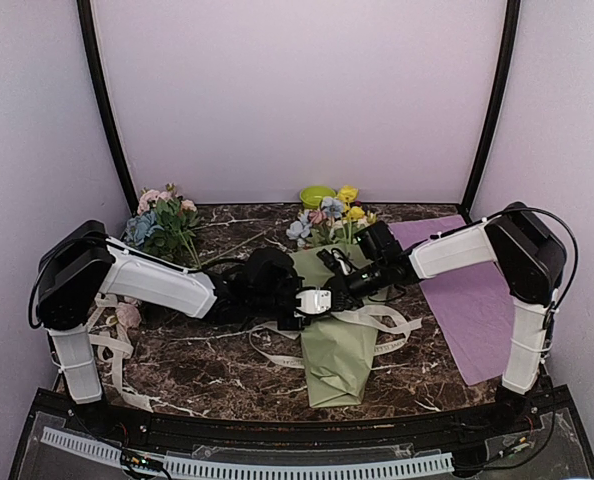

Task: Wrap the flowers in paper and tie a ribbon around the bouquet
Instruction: Cross the ribbon over the folded bouquet.

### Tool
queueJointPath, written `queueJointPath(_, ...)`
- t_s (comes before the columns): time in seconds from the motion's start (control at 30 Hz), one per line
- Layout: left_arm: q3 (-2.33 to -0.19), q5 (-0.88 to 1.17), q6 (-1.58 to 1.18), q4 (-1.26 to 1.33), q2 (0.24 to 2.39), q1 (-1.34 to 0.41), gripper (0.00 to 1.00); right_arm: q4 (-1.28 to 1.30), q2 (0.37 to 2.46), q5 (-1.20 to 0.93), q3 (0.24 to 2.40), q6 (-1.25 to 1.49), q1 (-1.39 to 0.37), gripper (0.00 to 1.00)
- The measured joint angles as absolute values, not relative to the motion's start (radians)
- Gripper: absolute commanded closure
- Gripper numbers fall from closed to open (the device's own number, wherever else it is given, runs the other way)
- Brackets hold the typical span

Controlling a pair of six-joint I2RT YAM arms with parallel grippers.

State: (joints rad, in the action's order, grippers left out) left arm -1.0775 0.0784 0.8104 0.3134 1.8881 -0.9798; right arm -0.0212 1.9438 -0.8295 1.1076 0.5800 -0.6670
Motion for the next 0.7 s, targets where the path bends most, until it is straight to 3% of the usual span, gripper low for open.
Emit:
queueJointPath(0.17,-1.092,0.083,0.763,0.287,1.887,-0.980,1.00,0.016,1.930,-0.801,1.108,0.571,-0.664,0.77)
queueJointPath(0.47,-1.063,0.124,0.684,0.371,1.853,-0.982,1.00,0.148,1.847,-0.728,1.106,0.572,-0.640,0.58)
queueJointPath(0.7,-1.055,0.136,0.658,0.401,1.853,-0.986,1.00,0.219,1.834,-0.707,1.115,0.552,-0.631,0.53)
